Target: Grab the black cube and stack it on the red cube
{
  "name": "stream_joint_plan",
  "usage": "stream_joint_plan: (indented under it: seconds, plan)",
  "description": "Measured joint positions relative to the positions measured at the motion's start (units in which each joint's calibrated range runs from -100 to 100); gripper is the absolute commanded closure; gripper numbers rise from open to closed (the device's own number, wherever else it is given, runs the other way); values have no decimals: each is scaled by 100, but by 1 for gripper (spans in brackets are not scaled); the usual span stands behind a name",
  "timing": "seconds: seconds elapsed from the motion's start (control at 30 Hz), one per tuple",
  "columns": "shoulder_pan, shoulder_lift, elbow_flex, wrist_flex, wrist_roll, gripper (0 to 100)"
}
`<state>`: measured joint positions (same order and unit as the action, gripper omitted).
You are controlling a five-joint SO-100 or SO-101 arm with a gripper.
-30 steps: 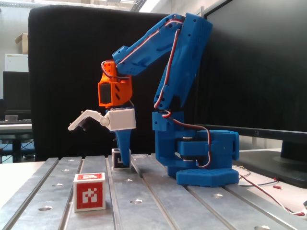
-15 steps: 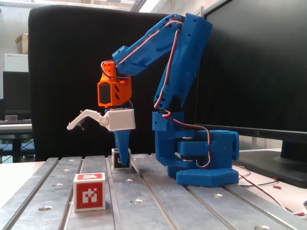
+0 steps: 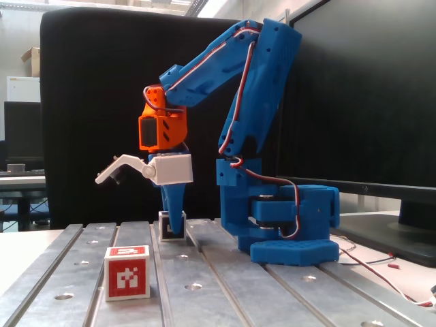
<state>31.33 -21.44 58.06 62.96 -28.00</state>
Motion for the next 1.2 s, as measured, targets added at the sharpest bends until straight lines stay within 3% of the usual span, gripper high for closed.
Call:
stream_joint_plan:
  seconds: [0.57,0.83,1.2]
  plan:
    - [326,1049,-697,60,157,67]
    - [304,1049,-707,26,199,81]
    - [296,1049,-734,17,215,84]
